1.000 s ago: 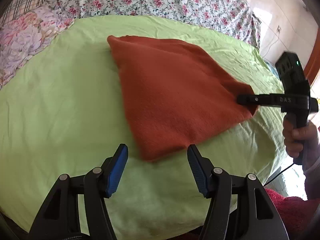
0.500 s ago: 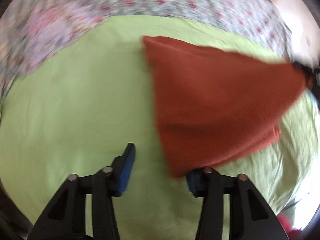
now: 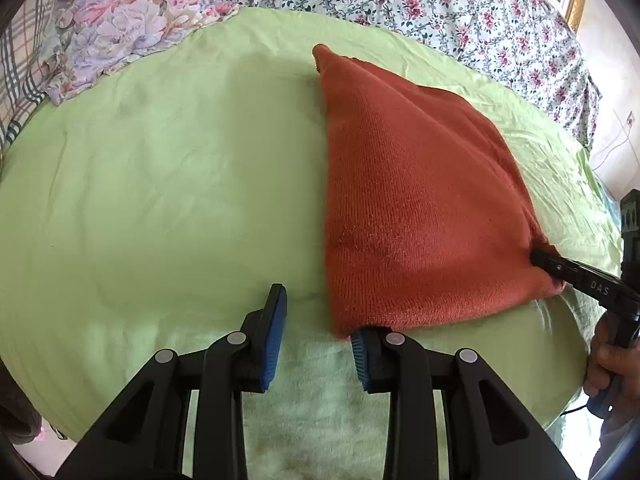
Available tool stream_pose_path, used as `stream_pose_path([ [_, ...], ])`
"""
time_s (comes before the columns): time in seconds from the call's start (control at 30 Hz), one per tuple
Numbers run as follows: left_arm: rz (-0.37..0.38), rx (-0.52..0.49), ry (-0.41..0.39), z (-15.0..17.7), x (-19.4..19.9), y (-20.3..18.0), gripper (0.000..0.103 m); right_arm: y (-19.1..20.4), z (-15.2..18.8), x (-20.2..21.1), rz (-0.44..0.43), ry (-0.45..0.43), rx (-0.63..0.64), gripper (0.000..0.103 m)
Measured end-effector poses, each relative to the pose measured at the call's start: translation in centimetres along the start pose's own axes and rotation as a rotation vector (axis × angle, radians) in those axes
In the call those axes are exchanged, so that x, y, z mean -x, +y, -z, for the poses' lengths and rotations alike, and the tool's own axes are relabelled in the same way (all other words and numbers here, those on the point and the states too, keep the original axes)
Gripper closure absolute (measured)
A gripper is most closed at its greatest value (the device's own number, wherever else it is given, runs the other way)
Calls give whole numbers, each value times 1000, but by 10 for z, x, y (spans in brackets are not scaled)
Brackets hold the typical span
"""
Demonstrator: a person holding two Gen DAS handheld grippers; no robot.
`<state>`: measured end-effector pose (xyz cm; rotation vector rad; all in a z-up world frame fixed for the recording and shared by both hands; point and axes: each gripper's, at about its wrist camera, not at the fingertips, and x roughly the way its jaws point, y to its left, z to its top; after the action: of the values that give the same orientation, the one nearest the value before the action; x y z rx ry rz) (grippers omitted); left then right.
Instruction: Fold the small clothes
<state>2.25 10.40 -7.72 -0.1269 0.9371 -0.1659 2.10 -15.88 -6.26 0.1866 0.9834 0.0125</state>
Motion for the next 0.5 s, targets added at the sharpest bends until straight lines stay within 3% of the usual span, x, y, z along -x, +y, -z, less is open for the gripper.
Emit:
stream_pose_path([
  [0.13,82,-52,21,2,13,1,75,-11,-1,8,-60,10,-70,97],
  [0.27,208,-144,-44,4,54,2,75,-22,-9,30,-100,-27,-167,76],
  [0.33,237,-153,-73,-6,63,3,72,-29,-21,39,-115,-68,-194,72],
  [0.5,299,-145,-107,-47,39,-10,72,-26,-67,13,-167,-96,-185,70],
])
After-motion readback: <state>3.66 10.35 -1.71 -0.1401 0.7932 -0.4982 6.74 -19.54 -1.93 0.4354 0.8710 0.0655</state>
